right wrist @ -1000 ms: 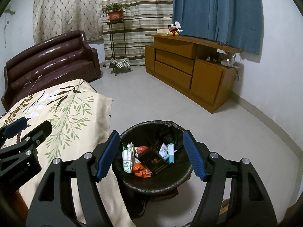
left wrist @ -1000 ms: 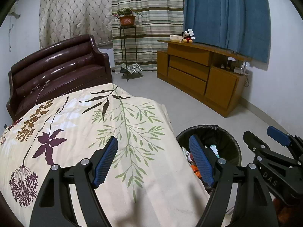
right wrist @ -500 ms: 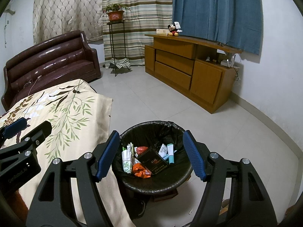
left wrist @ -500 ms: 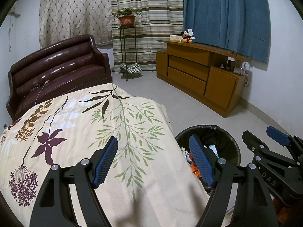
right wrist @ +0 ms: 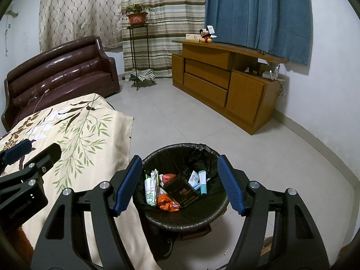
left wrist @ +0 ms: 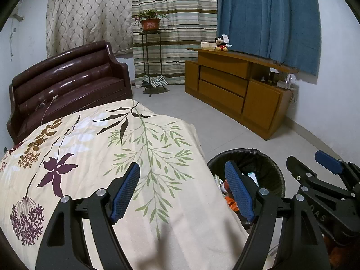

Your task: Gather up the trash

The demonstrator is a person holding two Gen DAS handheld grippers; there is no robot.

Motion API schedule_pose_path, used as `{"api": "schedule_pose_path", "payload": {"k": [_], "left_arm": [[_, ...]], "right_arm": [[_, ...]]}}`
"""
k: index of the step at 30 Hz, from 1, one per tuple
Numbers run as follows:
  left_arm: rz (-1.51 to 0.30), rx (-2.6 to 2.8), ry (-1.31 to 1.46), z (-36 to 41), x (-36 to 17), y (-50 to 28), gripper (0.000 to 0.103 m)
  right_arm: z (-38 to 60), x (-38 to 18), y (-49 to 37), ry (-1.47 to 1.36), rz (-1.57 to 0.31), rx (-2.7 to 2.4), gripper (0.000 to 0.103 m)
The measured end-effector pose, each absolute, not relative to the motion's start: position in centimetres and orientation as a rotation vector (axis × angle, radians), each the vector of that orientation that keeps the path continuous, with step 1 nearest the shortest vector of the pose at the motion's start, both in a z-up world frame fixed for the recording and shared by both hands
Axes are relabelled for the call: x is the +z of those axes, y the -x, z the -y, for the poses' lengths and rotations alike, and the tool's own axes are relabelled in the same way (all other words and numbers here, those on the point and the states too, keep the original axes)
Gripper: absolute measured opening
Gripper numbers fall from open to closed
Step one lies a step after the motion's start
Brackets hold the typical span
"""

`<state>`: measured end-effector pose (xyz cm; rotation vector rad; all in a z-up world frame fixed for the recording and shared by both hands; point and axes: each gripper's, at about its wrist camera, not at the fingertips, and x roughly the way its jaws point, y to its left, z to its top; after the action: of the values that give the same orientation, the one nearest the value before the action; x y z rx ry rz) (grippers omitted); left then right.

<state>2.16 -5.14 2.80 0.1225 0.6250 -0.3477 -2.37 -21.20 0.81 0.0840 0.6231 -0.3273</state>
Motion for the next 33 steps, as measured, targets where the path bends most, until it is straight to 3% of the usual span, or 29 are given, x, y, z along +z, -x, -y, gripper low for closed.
{"api": "schedule_pose_path", "payload": {"k": [33], "left_arm": [[-0.585, -0.34, -0.122, 5.66, 3.19, -2.09, 0.08]], "right_arm": [[21.17, 0.81, 2.33, -0.084, -0.625, -0.328, 0.068]]}}
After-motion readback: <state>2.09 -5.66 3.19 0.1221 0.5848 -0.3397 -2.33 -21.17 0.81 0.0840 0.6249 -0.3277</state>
